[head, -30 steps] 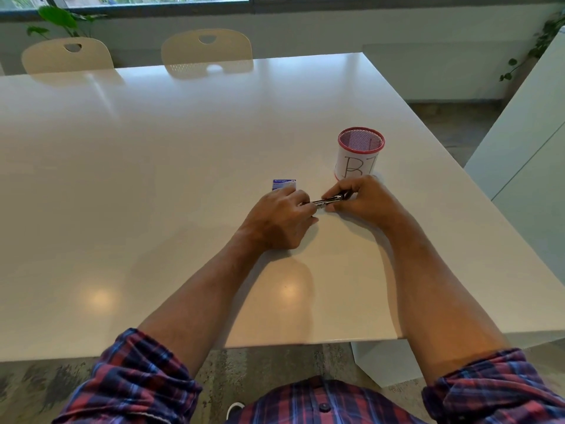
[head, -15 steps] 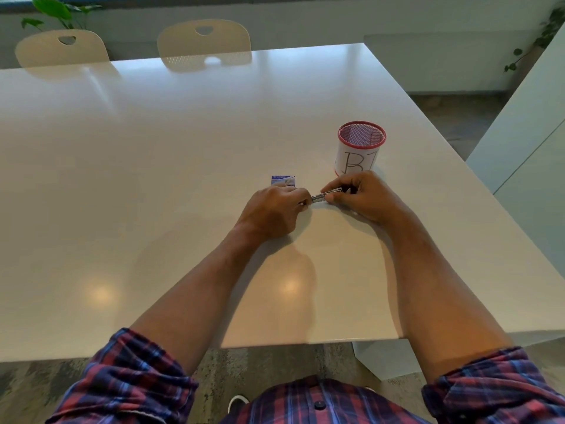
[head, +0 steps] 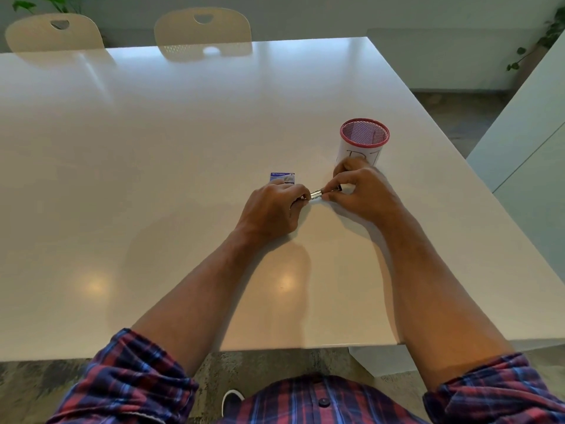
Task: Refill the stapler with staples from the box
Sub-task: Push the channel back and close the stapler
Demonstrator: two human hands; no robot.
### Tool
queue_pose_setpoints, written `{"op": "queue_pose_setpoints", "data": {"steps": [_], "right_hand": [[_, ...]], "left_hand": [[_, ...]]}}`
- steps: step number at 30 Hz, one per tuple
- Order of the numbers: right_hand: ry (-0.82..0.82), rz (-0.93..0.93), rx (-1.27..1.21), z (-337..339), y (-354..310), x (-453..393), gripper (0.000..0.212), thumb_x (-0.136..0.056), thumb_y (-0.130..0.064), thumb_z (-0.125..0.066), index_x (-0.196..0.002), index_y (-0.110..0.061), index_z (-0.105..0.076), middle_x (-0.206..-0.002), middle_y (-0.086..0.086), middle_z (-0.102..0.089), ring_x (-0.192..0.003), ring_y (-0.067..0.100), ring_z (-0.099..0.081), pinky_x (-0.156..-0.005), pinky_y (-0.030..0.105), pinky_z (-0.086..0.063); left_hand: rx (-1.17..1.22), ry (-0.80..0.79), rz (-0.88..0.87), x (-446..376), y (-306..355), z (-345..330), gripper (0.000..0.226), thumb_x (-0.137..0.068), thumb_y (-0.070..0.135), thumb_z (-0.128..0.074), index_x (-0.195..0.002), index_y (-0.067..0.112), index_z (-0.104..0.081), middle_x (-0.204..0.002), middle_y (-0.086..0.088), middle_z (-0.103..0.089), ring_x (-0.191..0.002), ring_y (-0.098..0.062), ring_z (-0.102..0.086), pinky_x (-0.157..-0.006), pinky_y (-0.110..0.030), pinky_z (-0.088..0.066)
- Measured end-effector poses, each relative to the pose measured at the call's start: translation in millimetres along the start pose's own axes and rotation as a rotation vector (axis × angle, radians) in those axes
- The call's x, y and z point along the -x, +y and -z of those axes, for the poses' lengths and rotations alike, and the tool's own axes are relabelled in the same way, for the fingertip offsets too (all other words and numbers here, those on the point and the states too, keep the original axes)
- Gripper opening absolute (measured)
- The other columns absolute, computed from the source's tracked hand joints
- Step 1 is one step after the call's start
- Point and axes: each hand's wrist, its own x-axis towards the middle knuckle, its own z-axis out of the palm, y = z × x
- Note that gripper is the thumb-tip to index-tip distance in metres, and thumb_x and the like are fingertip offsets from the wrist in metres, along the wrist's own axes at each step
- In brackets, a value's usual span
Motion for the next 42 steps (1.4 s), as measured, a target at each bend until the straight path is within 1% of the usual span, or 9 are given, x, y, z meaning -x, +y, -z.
{"op": "queue_pose_setpoints", "data": {"steps": [6,13,18,21,25,29,33,36,42], "right_hand": [[-0.015,0.014,0.027,-3,-5,-2,0.015,-0.077,-0.036,-0.086,-0.089,-0.026,-0.083,-0.087,-0.014,-0.059,-0.086,0.005,-0.051,-0.069,0.023,-0.038],[-0.034,-0.072,-0.204,-3,-11,-1,0.018,-0.075,-0.035,-0.089,-0.082,-0.022,-0.080,-0.088,-0.012,-0.063,-0.083,0.009,-0.058,-0.067,0.020,-0.044],[-0.098,-0.066,-0.244,-5,-15,-2,0.014,-0.080,-0.030,-0.085,-0.084,-0.020,-0.075,-0.088,-0.008,-0.070,-0.079,0.011,-0.064,-0.070,0.030,-0.056],[-0.056,-0.131,-0.325,-5,-15,-1,0.011,-0.082,-0.025,-0.082,-0.086,-0.021,-0.073,-0.084,-0.005,-0.075,-0.079,0.014,-0.069,-0.076,0.037,-0.060],[0.062,-0.171,-0.446,-3,-13,-2,0.011,-0.087,-0.020,-0.079,-0.096,-0.016,-0.074,-0.088,-0.006,-0.077,-0.084,0.013,-0.074,-0.083,0.028,-0.060],[0.026,-0.128,-0.419,-2,-15,-2,0.018,-0.091,-0.015,-0.076,-0.110,-0.012,-0.078,-0.098,-0.005,-0.077,-0.090,0.005,-0.073,-0.085,0.018,-0.058],[-0.016,-0.088,-0.392,0,-15,-1,0.022,-0.087,-0.008,-0.079,-0.109,-0.008,-0.077,-0.098,-0.003,-0.076,-0.091,-0.001,-0.072,-0.082,0.008,-0.052],[-0.027,-0.079,-0.375,-2,-14,-1,0.021,-0.084,-0.002,-0.080,-0.104,-0.007,-0.079,-0.095,0.000,-0.077,-0.088,0.002,-0.072,-0.082,0.012,-0.053],[-0.028,-0.038,-0.268,-2,-10,1,0.015,-0.085,-0.018,-0.080,-0.099,-0.017,-0.080,-0.091,-0.007,-0.073,-0.083,0.007,-0.066,-0.072,0.012,-0.049]], "left_hand": [[0.023,-0.019,-0.020,-3,-1,1,0.010,-0.085,0.011,-0.073,-0.092,0.017,-0.077,-0.087,0.000,-0.076,-0.082,-0.024,-0.068,-0.062,-0.028,-0.049],[0.040,-0.020,-0.019,-2,-5,0,0.013,-0.087,0.015,-0.073,-0.098,0.018,-0.078,-0.095,0.001,-0.078,-0.089,-0.022,-0.070,-0.068,-0.033,-0.056],[0.052,-0.016,-0.025,-2,-5,0,0.014,-0.087,0.015,-0.076,-0.101,0.016,-0.078,-0.094,-0.003,-0.078,-0.087,-0.024,-0.070,-0.069,-0.034,-0.057],[0.051,0.000,-0.017,-1,-5,0,0.015,-0.086,0.015,-0.077,-0.101,0.015,-0.078,-0.094,-0.005,-0.078,-0.085,-0.024,-0.070,-0.067,-0.035,-0.059],[0.052,0.011,0.002,0,-5,0,0.013,-0.084,0.014,-0.075,-0.097,0.018,-0.077,-0.090,-0.001,-0.078,-0.083,-0.024,-0.068,-0.064,-0.033,-0.057],[0.043,0.008,0.008,0,-5,0,0.012,-0.084,0.015,-0.074,-0.096,0.019,-0.076,-0.088,0.000,-0.077,-0.081,-0.023,-0.067,-0.061,-0.033,-0.056],[0.058,0.028,0.011,0,-4,0,0.009,-0.084,0.014,-0.074,-0.093,0.017,-0.075,-0.084,-0.001,-0.076,-0.076,-0.023,-0.067,-0.061,-0.030,-0.052],[0.083,0.042,0.024,2,-2,1,0.005,-0.086,0.016,-0.071,-0.091,0.017,-0.074,-0.079,0.001,-0.074,-0.071,-0.022,-0.063,-0.061,-0.029,-0.051],[0.105,0.037,0.035,3,-3,1,0.009,-0.089,0.021,-0.071,-0.096,0.016,-0.070,-0.081,-0.001,-0.074,-0.071,-0.020,-0.064,-0.063,-0.034,-0.054]]}}
